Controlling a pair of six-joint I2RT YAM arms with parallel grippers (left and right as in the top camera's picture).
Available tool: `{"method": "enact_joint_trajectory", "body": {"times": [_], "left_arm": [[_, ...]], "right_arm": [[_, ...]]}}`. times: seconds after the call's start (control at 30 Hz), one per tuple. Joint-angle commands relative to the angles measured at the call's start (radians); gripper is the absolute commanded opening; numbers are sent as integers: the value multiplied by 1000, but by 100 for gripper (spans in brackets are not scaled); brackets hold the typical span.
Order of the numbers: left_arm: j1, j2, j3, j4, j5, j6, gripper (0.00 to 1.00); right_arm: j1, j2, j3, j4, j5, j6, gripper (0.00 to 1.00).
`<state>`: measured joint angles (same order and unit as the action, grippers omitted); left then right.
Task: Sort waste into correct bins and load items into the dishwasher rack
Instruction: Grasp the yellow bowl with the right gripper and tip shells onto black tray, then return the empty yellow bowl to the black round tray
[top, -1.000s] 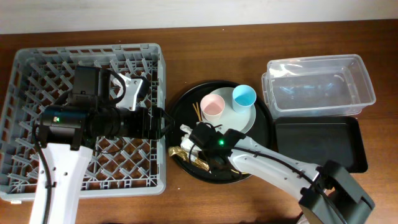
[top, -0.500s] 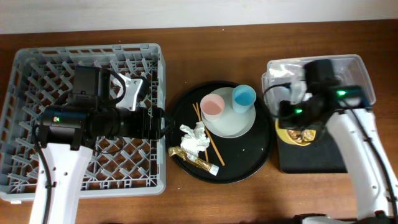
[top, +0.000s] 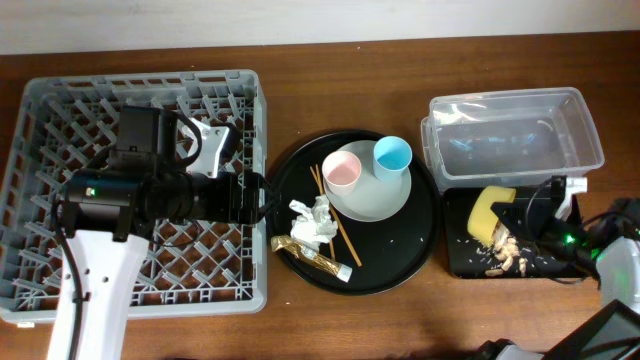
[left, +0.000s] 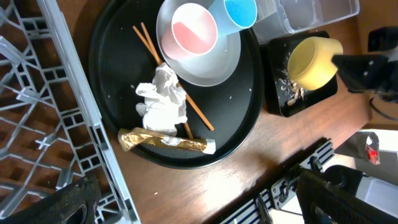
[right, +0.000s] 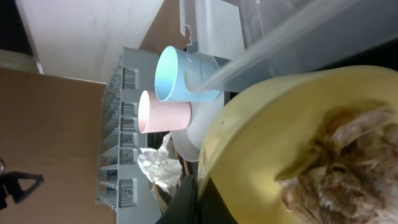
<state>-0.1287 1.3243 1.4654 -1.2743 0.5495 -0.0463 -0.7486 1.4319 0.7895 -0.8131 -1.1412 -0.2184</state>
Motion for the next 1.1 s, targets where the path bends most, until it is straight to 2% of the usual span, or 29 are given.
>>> {"method": "enact_joint_trajectory", "body": {"times": [0.0, 0.1, 0.2, 0.23, 0.4, 0.53, 0.57, 0.63, 0.67, 0.7, 0.73, 0.77, 0.8, 0.83, 0.87, 0.93, 0.97, 1.07], "left_arm": [[-2, -3, 3, 1, 3, 5, 99], [-2, -3, 3, 1, 3, 5, 99], [-2, -3, 3, 1, 3, 5, 99], [-2, -3, 3, 1, 3, 5, 99], [-2, -3, 3, 1, 3, 5, 99], [-2, -3, 3, 1, 3, 5, 99], [-2, -3, 3, 1, 3, 5, 99], [-2, -3, 3, 1, 3, 5, 99], [-2, -3, 3, 1, 3, 5, 100], [-2, -3, 3, 1, 3, 5, 99], [-2, -3, 3, 1, 3, 5, 99], [-2, -3, 3, 1, 3, 5, 99], [-2, -3, 3, 1, 3, 5, 99], [-2, -3, 3, 1, 3, 5, 99], [-2, -3, 3, 1, 3, 5, 99], [-2, -3, 3, 1, 3, 5, 99], [-2, -3, 3, 1, 3, 5, 99], [-2, -3, 3, 1, 3, 5, 99]], "right_arm": [[-67, -5, -56, 25, -129, -14, 4], [-97, -5, -58, 29, -373, -14, 4], [-98, -5, -58, 35, -405, -9, 4], [-98, -5, -58, 13, -411, 33, 4], [-98, -6, -58, -13, -411, 111, 4], [-98, -6, -58, 77, -411, 122, 4], [-98, -6, -58, 82, -411, 216, 4], [-97, -7, -58, 151, -411, 253, 4], [-96, -17, -55, 114, -406, 277, 4], [-96, -42, -20, 76, -332, 288, 4], [-71, -89, 64, -34, -130, 286, 4], [-21, -129, 152, -124, 44, 276, 4], [130, -189, 314, -259, 312, 276, 4], [262, -216, 407, -317, 448, 280, 4], [424, -233, 473, -351, 566, 293, 4], [741, -224, 482, -367, 781, 373, 4], [895, -197, 460, -365, 835, 405, 4], [1140, -73, 447, -360, 911, 423, 4]]}}
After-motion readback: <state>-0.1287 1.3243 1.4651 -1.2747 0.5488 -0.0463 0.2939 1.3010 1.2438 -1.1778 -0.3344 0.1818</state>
